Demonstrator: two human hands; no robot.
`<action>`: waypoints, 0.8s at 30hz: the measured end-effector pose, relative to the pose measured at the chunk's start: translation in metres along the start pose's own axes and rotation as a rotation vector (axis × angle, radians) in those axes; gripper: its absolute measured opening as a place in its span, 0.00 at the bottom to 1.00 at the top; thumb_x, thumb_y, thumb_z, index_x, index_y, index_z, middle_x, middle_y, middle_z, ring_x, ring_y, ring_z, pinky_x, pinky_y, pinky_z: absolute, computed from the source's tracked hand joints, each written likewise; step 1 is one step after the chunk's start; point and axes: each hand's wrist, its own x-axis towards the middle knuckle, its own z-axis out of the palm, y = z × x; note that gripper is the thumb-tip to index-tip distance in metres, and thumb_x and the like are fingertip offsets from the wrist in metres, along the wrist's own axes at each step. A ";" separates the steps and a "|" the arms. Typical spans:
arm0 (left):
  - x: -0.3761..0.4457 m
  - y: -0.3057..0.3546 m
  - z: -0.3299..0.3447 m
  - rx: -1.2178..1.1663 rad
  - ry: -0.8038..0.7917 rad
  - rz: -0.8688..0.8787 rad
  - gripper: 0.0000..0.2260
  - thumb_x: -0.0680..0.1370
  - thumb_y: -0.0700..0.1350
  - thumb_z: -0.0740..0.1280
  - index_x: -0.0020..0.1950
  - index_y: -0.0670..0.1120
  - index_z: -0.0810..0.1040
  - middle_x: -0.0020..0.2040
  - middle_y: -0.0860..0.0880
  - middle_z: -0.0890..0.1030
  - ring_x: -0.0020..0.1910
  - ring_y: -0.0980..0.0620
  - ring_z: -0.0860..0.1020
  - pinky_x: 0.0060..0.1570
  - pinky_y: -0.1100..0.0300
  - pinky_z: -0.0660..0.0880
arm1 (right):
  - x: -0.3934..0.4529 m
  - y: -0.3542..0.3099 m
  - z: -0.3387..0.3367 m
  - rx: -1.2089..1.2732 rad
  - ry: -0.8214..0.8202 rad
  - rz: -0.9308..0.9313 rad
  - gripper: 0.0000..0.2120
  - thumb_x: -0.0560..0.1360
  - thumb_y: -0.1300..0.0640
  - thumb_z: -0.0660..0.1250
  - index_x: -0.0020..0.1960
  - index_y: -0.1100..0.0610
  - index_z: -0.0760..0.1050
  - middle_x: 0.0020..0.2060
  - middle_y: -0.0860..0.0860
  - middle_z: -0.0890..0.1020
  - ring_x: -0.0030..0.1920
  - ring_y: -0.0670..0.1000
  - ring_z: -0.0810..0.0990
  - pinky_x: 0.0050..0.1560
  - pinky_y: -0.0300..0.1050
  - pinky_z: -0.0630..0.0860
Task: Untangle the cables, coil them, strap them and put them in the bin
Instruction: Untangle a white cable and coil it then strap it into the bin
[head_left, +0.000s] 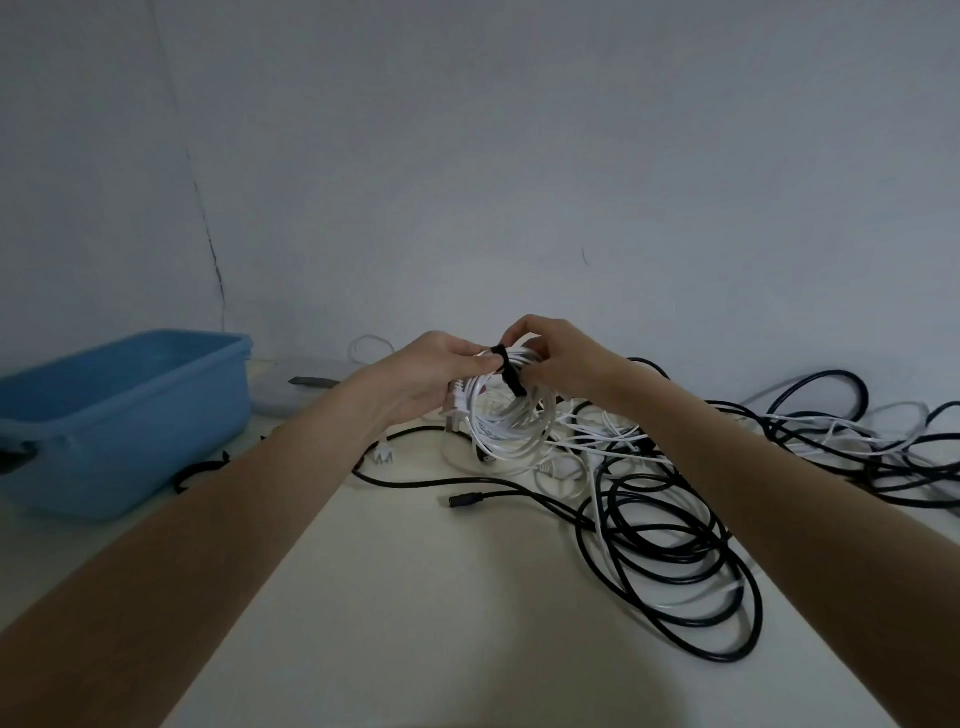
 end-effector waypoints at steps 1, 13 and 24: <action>0.000 0.000 0.000 -0.009 -0.004 -0.005 0.08 0.77 0.37 0.65 0.54 0.35 0.78 0.43 0.43 0.81 0.40 0.51 0.79 0.49 0.59 0.77 | 0.001 0.000 0.001 -0.016 0.007 0.005 0.12 0.73 0.70 0.65 0.53 0.58 0.71 0.31 0.50 0.73 0.27 0.44 0.67 0.24 0.29 0.63; 0.002 0.001 0.001 -0.185 0.017 -0.051 0.06 0.78 0.39 0.65 0.45 0.36 0.79 0.32 0.49 0.81 0.33 0.55 0.78 0.48 0.59 0.77 | 0.002 0.005 0.011 -0.378 0.237 -0.341 0.13 0.71 0.66 0.69 0.53 0.60 0.71 0.45 0.58 0.82 0.44 0.58 0.80 0.45 0.49 0.77; 0.000 0.005 -0.003 -0.273 0.060 -0.079 0.11 0.79 0.39 0.64 0.55 0.32 0.76 0.41 0.43 0.78 0.38 0.51 0.76 0.34 0.63 0.80 | 0.004 0.016 0.017 -0.720 0.428 -0.689 0.08 0.59 0.64 0.75 0.33 0.56 0.78 0.49 0.56 0.77 0.51 0.57 0.72 0.44 0.51 0.72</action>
